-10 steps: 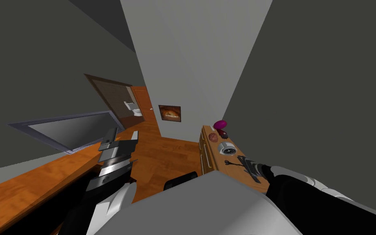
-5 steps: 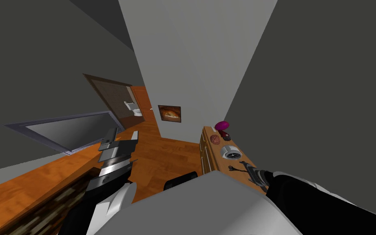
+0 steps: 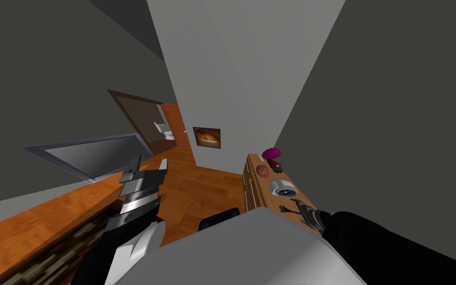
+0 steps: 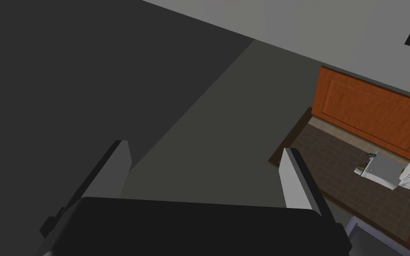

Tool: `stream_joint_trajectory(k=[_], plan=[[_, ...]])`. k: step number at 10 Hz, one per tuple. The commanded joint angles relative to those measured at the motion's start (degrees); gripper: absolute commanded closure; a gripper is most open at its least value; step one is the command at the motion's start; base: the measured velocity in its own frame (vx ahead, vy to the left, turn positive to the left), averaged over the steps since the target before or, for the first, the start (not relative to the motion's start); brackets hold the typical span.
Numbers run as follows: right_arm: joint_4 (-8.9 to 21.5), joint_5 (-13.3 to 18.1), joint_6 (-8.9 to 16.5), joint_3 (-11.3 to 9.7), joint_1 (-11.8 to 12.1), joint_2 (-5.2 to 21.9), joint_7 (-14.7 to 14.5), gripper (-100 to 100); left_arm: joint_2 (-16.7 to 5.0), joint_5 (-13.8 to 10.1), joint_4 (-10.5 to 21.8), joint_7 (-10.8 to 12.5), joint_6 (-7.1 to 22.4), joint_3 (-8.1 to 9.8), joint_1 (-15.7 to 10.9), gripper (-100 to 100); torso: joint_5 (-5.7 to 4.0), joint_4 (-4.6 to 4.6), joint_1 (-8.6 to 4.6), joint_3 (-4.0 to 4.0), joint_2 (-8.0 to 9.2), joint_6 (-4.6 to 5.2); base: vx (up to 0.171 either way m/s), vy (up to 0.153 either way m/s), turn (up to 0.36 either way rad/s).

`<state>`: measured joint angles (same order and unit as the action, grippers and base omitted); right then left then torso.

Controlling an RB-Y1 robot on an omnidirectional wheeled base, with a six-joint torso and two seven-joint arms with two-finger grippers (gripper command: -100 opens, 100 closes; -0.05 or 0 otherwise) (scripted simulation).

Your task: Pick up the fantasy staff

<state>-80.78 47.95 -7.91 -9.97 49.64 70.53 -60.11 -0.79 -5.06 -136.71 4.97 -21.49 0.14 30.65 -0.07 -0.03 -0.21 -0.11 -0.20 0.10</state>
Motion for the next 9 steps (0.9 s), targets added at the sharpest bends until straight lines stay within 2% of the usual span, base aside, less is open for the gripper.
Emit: stream_joint_trajectory(k=[1, 2, 6, 7, 8, 9], plan=[[0.0, 0.0, 0.0, 0.0, 0.0, 0.0, 0.0, -100, 0.0, 0.0, 0.0, 0.0, 0.0, 0.0, 0.0, 0, 0.0, 0.0, 0.0, 0.0, 0.0, 0.0, 0.008, -0.022, 0.014], [0.08, 0.04, 0.04, -0.04, -0.06, -0.13, -0.1, 100, 0.0, 0.0, 0.0, 0.0, 0.0, 0.0, 0.0, 0, 0.02, 0.0, 0.08, 0.01, 0.02, 0.01, 0.0, 0.0, 0.0], [0.08, 0.04, 0.04, -0.02, -0.07, -0.09, -0.1, 100, 0.0, 0.0, 0.0, 0.0, 0.0, 0.0, 0.0, 0, 0.04, 0.0, 0.19, 0.03, 0.05, 0.02, 0.0, -0.001, 0.0], [0.08, 0.04, 0.04, -0.02, -0.07, -0.09, -0.1, 0, 0.0, 0.0, 0.0, 0.0, 0.0, 0.0, 0.0, 0, 0.04, 0.01, 0.19, 0.03, 0.06, 0.02, 0.0, 0.0, 0.0], [-0.72, -0.48, -0.67, 0.95, 0.98, 1.57, 0.29, 100, 0.0, 0.0, 0.0, 0.0, 0.0, 0.0, 0.0, 0, 0.04, 0.01, 0.19, 0.03, 0.07, 0.02, -0.008, 0.031, -0.115], [-1.06, -0.72, -0.99, 1.38, 1.42, 2.35, 0.48, 100, 0.01, 0.0, 0.0, 0.0, 0.0, 0.0, 0.0, 0, 0.09, 0.0, 0.31, 0.06, 0.13, 0.1, -0.024, 0.051, -0.102]])
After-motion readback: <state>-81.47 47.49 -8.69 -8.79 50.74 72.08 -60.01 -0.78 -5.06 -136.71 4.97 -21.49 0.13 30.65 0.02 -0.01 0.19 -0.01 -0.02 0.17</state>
